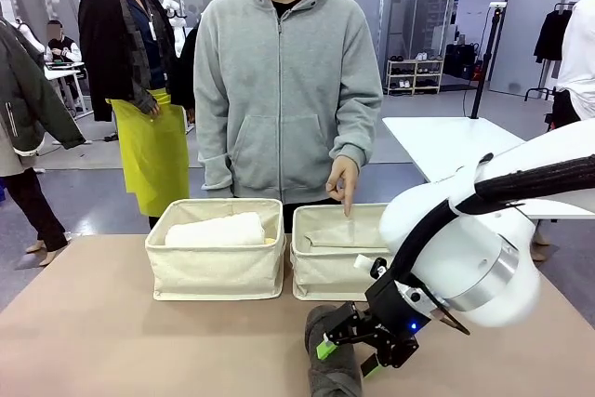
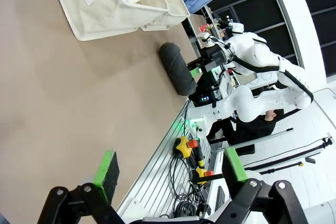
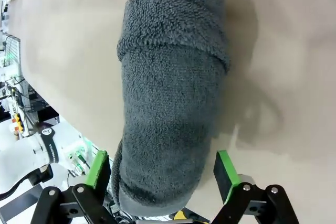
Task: Divide the towels into two baskets.
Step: Pick up one hotel-folded towel from the bottom of the table and place it in the Fabric basket indicated by the person.
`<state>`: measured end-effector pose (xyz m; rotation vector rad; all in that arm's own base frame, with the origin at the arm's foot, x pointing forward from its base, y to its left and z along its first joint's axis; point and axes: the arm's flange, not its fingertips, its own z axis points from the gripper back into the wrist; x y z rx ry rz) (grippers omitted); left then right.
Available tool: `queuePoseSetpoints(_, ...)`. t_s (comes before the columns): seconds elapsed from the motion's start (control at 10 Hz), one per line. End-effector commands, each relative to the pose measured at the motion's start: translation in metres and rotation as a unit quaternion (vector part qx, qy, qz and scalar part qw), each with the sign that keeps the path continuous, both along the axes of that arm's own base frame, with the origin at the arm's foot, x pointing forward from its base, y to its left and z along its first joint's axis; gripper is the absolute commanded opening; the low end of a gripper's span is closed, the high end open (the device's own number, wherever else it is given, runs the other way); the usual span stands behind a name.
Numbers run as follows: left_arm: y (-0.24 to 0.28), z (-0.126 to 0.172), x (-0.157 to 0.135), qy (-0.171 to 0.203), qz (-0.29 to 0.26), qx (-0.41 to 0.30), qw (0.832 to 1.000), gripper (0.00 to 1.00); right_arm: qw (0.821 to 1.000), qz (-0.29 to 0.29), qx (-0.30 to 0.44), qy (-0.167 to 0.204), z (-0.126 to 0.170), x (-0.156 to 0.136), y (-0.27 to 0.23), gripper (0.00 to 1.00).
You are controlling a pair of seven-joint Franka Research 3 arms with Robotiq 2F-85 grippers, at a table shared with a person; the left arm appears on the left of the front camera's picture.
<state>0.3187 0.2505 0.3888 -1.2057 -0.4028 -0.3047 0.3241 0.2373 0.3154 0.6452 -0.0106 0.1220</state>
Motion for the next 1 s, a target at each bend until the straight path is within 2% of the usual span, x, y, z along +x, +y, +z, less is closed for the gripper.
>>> queuePoseSetpoints(0.0,0.001,0.004,-0.004,-0.003,-0.001,0.003,1.0,1.0,1.0,-0.013,-0.009,-0.007,-0.006,-0.001,0.017,1.0)
queuePoseSetpoints(0.4,0.001,0.004,-0.004,-0.003,-0.001,0.003,1.0,1.0,0.999,0.016,-0.023,-0.027,-0.013,0.01,0.035,0.98)
queuePoseSetpoints(0.6,0.001,0.004,-0.004,-0.003,-0.001,0.003,1.0,1.0,0.998,0.031,-0.036,-0.035,-0.019,0.013,0.04,0.83)
queuePoseSetpoints(0.9,0.001,0.004,-0.004,-0.003,-0.001,0.003,1.0,1.0,0.997,0.031,-0.051,-0.04,-0.026,0.016,0.04,0.52)
